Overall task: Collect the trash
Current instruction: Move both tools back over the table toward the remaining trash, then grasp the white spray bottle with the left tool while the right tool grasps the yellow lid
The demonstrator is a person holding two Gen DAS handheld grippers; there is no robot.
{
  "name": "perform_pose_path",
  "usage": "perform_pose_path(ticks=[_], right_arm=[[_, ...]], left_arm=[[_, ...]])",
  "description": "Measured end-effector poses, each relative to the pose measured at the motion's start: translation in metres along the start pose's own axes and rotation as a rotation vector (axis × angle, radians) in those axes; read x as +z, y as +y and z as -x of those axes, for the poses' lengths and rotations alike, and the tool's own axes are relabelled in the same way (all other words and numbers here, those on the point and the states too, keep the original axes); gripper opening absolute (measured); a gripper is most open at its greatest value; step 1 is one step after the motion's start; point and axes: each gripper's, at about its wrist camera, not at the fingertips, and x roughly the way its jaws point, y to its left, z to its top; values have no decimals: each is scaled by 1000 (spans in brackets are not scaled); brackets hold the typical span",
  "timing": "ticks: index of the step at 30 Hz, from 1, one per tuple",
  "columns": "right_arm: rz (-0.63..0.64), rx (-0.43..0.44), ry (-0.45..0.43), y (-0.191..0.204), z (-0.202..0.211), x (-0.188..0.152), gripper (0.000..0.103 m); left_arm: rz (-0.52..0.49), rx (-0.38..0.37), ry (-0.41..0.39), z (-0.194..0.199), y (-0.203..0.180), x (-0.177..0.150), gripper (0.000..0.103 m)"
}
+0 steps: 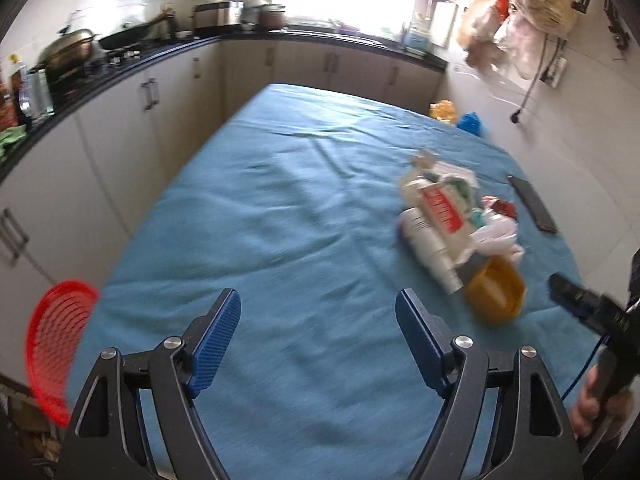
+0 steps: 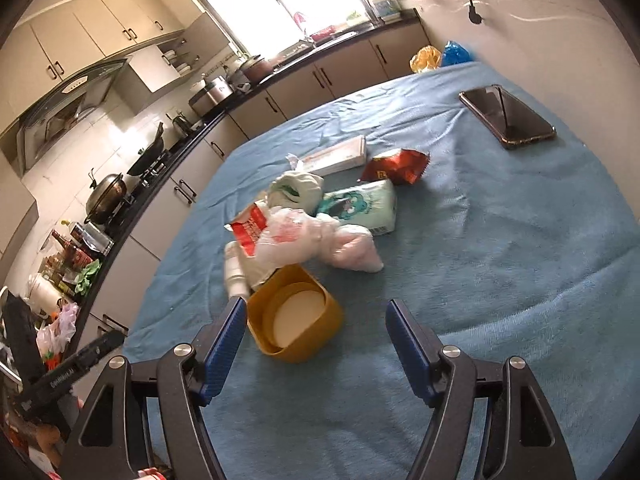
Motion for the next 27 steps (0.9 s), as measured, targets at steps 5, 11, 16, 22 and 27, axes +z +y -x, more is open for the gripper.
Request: perform_pose_path(ticks=[5,11,16,22,27], right_arm=[[-12,8,31,-3,-16,-1,76],[-6,-27,59,2,-34,-3,76],[29,-34,83,11,-46,-7,71],[42,-40,98,15,-52,-10,59],[30,-68,100,12,-55,-8,32]], left_arm=[[6,-80,67,-39,-25,17,79],[1,-132,173,-93,-57,31,78],[-44,-132,214,-116,-80,34,65],[-78,-98,218,-125,-93,31,57],[-113,-69,192,-122,-97,25,33]])
